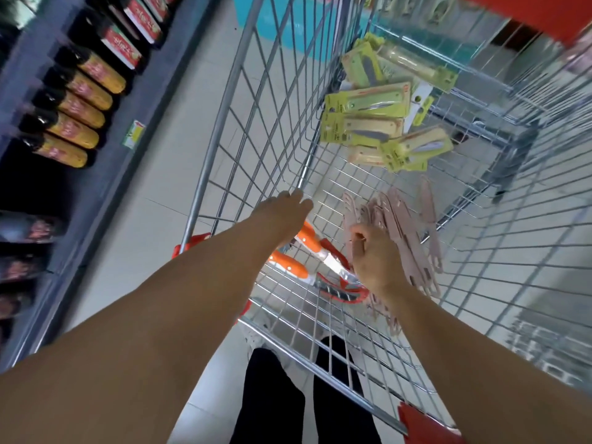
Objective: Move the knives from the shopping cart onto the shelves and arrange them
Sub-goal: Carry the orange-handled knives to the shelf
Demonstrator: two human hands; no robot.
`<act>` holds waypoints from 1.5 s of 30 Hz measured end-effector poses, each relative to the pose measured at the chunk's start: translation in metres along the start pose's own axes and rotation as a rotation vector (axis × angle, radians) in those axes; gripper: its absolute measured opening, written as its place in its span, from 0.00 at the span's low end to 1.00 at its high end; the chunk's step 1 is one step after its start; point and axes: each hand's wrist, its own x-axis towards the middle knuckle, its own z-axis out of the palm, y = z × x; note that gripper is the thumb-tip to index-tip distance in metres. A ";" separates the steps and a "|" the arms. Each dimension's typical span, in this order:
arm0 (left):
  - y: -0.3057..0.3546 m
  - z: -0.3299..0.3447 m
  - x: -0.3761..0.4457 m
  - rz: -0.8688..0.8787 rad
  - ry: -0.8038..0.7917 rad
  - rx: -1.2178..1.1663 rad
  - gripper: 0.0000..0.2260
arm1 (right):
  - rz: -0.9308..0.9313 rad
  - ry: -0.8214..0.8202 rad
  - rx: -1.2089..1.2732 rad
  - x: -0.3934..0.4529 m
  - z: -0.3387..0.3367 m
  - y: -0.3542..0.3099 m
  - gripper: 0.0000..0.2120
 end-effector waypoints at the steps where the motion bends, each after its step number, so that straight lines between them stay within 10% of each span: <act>1: 0.001 0.001 0.004 0.059 0.034 0.047 0.29 | -0.009 -0.007 -0.010 -0.001 0.002 -0.001 0.09; 16: 0.015 0.008 0.017 0.127 -0.160 0.220 0.19 | 0.069 0.118 0.081 0.001 -0.004 0.016 0.11; 26: -0.005 -0.030 -0.013 -0.131 -0.164 -0.401 0.22 | 0.133 0.299 0.174 -0.010 -0.012 0.002 0.06; 35: 0.001 -0.052 -0.044 -0.289 0.053 -0.910 0.12 | -0.068 -0.484 -0.019 -0.018 0.023 -0.035 0.16; 45: -0.008 -0.043 -0.050 -0.386 0.110 -1.083 0.12 | -0.047 -0.582 -0.109 -0.003 0.057 -0.050 0.14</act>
